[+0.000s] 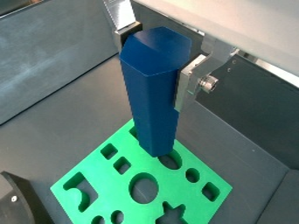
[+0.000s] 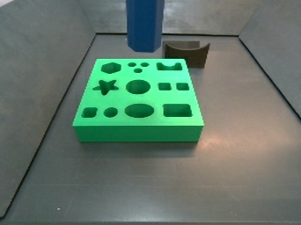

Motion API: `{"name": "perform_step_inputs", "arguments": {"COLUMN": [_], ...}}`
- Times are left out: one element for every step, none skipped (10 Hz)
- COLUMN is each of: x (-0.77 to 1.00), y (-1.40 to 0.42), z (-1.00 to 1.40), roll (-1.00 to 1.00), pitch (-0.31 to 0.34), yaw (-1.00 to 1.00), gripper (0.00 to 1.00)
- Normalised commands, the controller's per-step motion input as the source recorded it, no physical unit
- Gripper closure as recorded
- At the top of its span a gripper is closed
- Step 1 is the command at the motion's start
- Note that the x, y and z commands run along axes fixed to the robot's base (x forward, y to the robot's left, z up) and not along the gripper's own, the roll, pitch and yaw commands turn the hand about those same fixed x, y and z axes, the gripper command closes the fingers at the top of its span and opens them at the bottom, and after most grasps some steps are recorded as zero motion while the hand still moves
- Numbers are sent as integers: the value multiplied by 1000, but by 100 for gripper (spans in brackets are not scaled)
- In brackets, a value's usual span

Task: Insert the hexagon object.

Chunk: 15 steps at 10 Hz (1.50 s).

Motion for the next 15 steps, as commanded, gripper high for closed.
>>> {"name": "perform_step_inputs", "arguments": {"x": [-140,-194,-254,-257,-209,-226,-231,-206,-200,-283,-260,-303,-386,-437,-377], "y": [314,451,640,886,989,971,957,829,469,29,6,17,126,171,206], "z": [-220,-283,-254,-111,-126,-166,-174,-229,-286,-294,-283,-317,-363,-386,-463], "roll": [79,31,0,-10,-141,-169,-107,-29,0,0,16,24,30,0,-34], "pitch": [11,16,0,-30,-51,-46,-26,0,0,0,-10,-11,0,-4,-34], "yaw": [-680,-569,-371,-60,0,0,0,-114,-529,-946,-974,-940,-791,-760,-617], "gripper": [100,100,100,100,100,100,100,100,100,100,100,100,100,100,100]}}
